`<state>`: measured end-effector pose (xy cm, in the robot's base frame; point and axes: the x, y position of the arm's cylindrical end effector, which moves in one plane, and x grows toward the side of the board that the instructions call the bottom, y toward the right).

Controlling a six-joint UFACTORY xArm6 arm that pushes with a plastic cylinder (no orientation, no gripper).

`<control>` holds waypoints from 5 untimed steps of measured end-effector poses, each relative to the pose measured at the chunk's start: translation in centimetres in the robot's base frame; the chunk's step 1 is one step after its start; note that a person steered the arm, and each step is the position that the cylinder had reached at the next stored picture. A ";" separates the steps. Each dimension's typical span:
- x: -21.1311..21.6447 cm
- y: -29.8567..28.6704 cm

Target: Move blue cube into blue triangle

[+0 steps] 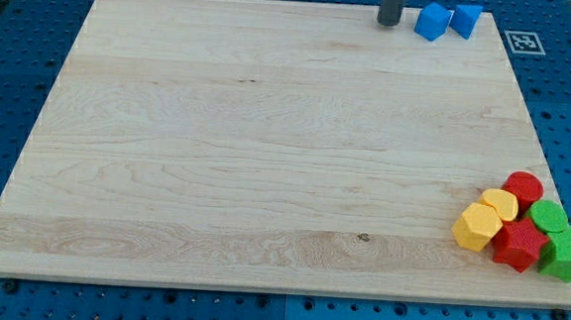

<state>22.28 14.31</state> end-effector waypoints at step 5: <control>-0.4 3.1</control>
<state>21.86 17.42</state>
